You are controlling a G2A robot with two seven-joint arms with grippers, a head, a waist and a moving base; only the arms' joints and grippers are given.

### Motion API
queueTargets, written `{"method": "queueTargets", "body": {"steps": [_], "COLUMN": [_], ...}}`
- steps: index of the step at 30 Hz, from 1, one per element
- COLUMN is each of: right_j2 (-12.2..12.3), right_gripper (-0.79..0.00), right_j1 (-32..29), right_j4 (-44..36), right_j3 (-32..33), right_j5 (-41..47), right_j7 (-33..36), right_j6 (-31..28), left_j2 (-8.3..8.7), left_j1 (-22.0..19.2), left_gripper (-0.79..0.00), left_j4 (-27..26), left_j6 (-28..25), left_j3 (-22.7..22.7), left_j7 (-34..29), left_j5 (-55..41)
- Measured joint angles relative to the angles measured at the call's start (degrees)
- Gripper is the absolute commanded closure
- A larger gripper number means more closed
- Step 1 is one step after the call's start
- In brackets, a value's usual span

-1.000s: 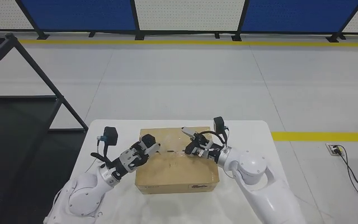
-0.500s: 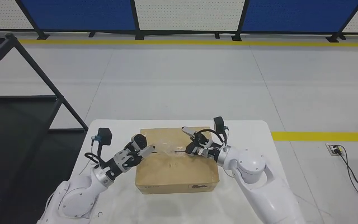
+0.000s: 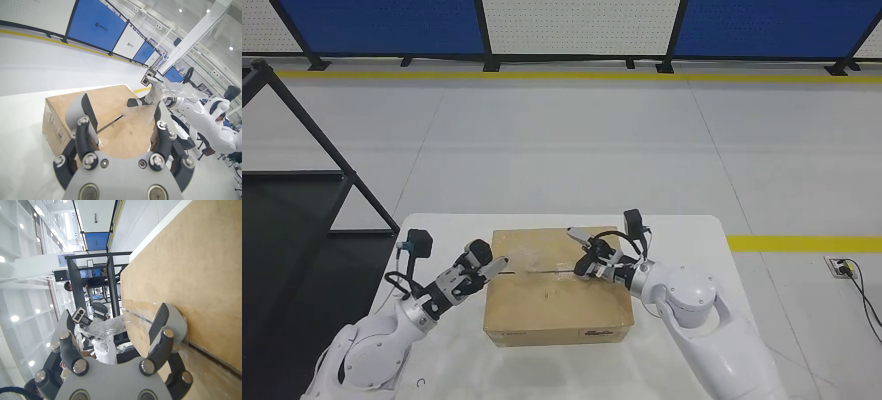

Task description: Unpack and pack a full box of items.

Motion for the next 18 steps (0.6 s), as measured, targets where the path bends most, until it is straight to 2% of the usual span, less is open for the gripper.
{"method": "queueTargets", "body": {"steps": [18], "right_j2": [-0.3], "right_gripper": [-0.785], "right_j1": [0.1], "right_j4": [0.2], "right_j3": [-0.3], "right_j5": [-0.6], "right_j7": [-0.2], "right_j6": [0.7], "left_j2": [0.45], "left_j1": [0.2], "left_gripper": [-0.671], "left_j4": [2.0], "left_j6": [0.3], "left_j3": [-0.7], "left_j7": [1.5], "left_j5": [0.0]}}
